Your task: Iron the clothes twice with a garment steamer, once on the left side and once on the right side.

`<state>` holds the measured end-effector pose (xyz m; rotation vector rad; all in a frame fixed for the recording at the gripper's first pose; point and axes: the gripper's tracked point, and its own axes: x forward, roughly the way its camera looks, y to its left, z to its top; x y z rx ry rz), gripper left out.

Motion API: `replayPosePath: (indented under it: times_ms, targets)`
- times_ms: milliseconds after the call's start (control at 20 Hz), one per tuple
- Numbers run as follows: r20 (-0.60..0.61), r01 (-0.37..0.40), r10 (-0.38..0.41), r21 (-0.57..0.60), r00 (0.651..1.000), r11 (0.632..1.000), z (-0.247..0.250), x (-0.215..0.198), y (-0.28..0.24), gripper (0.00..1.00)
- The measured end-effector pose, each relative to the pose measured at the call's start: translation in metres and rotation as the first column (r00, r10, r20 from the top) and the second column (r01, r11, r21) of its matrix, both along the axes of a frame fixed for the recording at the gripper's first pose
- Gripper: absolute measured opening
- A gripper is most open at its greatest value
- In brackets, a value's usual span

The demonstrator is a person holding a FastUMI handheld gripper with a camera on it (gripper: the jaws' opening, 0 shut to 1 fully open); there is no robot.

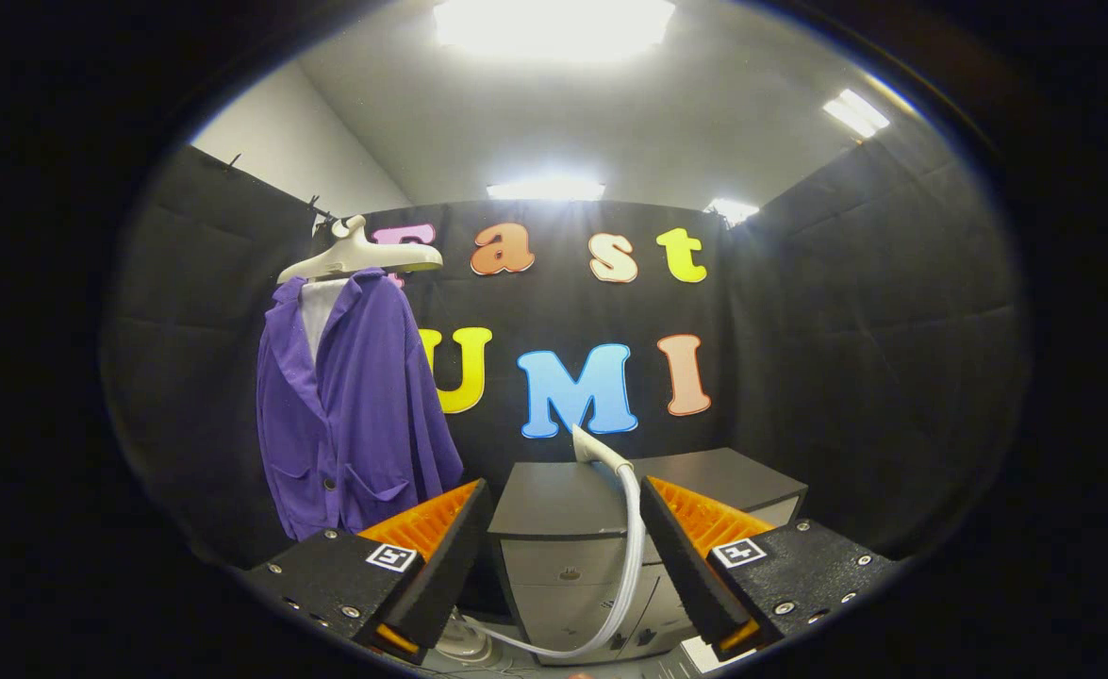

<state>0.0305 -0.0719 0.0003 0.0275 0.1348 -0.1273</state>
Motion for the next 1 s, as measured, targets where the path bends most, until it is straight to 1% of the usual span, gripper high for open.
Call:
replayPosePath:
  times_ms: [200,450,600,700,850,950,1000]
  targets:
    - [-0.033,-0.025,0.028,0.080,0.999,0.997,-0.004,0.052,-0.033,0.97]
    - [-0.096,-0.049,0.067,0.178,0.993,0.983,-0.017,0.135,-0.088,0.96]
    - [-0.119,-0.042,0.071,0.235,0.990,0.971,-0.030,0.180,-0.122,0.95]
    - [-0.145,-0.046,0.096,0.316,0.985,0.948,-0.043,0.206,-0.132,0.95]
    - [-0.186,-0.056,0.159,0.466,0.969,0.883,-0.067,0.242,-0.134,0.95]
    - [-0.217,-0.057,0.201,0.532,0.955,0.845,-0.083,0.263,-0.133,0.95]
    - [-0.236,-0.062,0.225,0.549,0.945,0.833,-0.094,0.271,-0.128,0.94]
